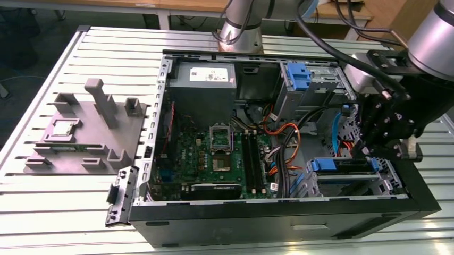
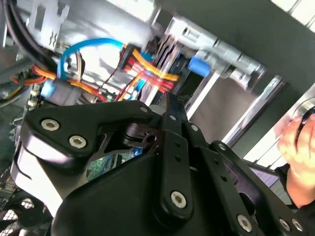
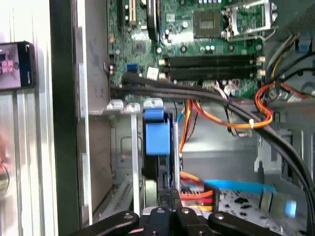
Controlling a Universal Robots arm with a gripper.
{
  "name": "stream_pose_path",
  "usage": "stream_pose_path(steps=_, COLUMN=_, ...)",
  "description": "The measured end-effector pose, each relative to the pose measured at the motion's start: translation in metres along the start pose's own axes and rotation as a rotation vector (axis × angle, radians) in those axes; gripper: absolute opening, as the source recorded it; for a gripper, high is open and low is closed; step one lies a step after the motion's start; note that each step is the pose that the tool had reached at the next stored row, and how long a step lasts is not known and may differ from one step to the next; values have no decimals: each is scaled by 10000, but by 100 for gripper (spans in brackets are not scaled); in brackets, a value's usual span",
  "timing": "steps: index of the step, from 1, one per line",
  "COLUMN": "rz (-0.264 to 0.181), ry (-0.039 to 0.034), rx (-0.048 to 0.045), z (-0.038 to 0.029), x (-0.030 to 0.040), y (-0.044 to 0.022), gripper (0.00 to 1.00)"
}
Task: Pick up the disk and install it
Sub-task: 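Insert the second disk wire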
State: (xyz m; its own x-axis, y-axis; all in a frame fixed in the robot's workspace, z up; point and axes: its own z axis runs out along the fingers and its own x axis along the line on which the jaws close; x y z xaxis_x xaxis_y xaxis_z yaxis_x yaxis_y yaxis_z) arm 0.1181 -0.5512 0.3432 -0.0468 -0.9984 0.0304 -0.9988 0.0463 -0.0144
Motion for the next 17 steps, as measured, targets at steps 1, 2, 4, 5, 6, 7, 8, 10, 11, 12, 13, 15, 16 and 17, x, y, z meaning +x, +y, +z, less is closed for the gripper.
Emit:
stream_pose_path(steps=1, rz=-1, ry=0, rx=0, z=-1, x=2, y=44, gripper=10)
stream_pose_path(steps=2, rz=-1, ry=-1, rx=1, z=-1, x=4, y=91, gripper=10)
stream_pose_path(steps=4, rz=1, ry=-1, rx=2, z=-1, x=6, y=119, gripper=10)
stream_pose_path(steps=5, rz=-1, ry=0, rx=2, z=-1, x=6, y=119, gripper=10)
stream_pose_path(steps=6, rz=-1, ry=-1, rx=2, z=-6, x=6, y=119, gripper=10)
stream_pose_path(steps=7, rz=-1, ry=-2, rx=1, z=-22, x=6, y=121, gripper=10)
stream_pose_path(steps=8, rz=0, ry=-3, rx=1, z=-50, x=7, y=121, gripper=10)
stream_pose_path(steps=10, rz=0, ry=-5, rx=2, z=-123, x=5, y=120, gripper=10)
stream_pose_path(steps=11, rz=-1, ry=-4, rx=1, z=-162, x=1, y=120, gripper=10)
stream_pose_path(steps=12, rz=0, ry=-3, rx=1, z=-190, x=-3, y=120, gripper=10)
stream_pose_path(steps=13, rz=0, ry=-3, rx=2, z=-211, x=-11, y=120, gripper=10)
stream_pose_path(steps=15, rz=0, ry=-6, rx=1, z=-242, x=-40, y=121, gripper=10)
stream_pose_path(steps=16, rz=0, ry=3, rx=1, z=-251, x=-65, y=122, gripper=10)
stream_pose_path(steps=17, rz=0, ry=21, rx=2, z=-256, x=-95, y=123, gripper=10)
